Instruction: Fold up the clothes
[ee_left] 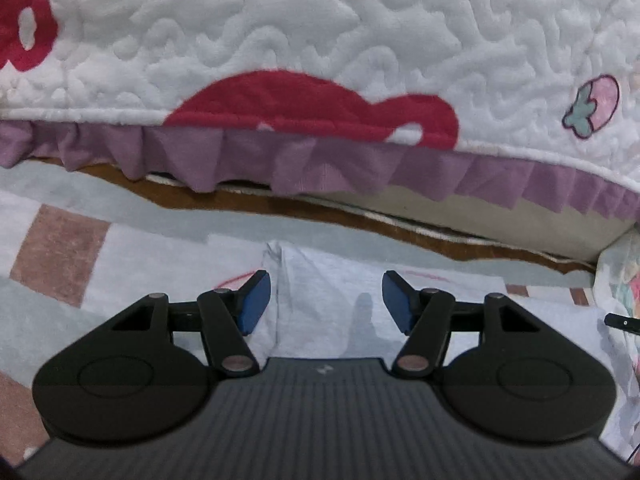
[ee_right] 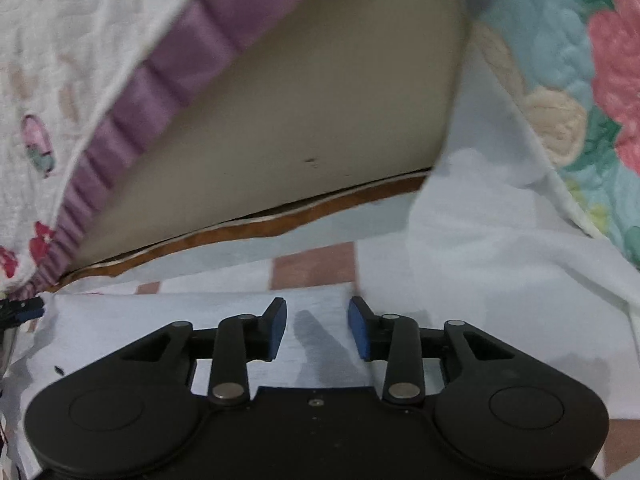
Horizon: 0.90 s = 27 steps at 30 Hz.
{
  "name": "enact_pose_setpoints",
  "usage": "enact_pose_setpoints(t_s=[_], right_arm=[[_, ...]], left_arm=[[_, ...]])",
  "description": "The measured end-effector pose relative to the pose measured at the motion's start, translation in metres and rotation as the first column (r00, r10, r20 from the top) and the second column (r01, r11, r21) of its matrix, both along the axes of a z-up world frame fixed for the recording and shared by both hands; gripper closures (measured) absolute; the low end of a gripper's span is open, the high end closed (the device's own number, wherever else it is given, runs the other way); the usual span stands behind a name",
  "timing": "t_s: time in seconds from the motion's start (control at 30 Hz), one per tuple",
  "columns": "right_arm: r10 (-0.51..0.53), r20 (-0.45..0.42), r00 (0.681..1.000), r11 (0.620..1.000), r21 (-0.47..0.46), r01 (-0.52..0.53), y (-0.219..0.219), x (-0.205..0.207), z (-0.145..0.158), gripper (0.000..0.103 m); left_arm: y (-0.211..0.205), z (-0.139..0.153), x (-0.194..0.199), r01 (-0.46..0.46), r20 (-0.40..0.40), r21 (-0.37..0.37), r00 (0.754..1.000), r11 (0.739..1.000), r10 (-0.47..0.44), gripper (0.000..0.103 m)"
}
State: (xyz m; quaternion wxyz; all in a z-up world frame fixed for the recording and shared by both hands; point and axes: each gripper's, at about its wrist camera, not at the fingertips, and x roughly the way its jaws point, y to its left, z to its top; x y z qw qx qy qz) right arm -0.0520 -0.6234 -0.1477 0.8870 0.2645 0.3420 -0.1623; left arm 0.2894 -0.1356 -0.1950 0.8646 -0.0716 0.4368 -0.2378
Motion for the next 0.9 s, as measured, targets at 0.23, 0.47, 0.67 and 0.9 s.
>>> enact_pose_setpoints(t_s=[0.23,0.47,0.67,0.9], right_arm=[[0.122,-0.022,0.992,0.990,-0.068,-0.123,0.030,0.006,-0.008,0.081],[0.202,-0.083,0.976,0.972,-0.103,-0.210,0.043,0.007,-0.008,0.070],[0.112,-0.028,0.993,0.994,-0.014,-0.112,0.026,-0.002,-0.011,0.064],[-0.060,0.058,0.996,0.971,0.234,0.045,0.005,-0.022,-0.023,0.063]], left_arm=[[0.004,-0.006,-0.001,-0.025,-0.021,0.010,0.999,1.000,0.026,0.043],[0.013,-0.014,0.004,-0.059,-0.077,-0.017,0.995,0.998,0.057,0.043],[0.016,-0.016,0.004,-0.068,-0.090,-0.026,0.994,0.997,0.065,0.043],[0.017,-0.015,0.003,-0.056,-0.087,-0.022,0.995,0.998,0.054,0.070]])
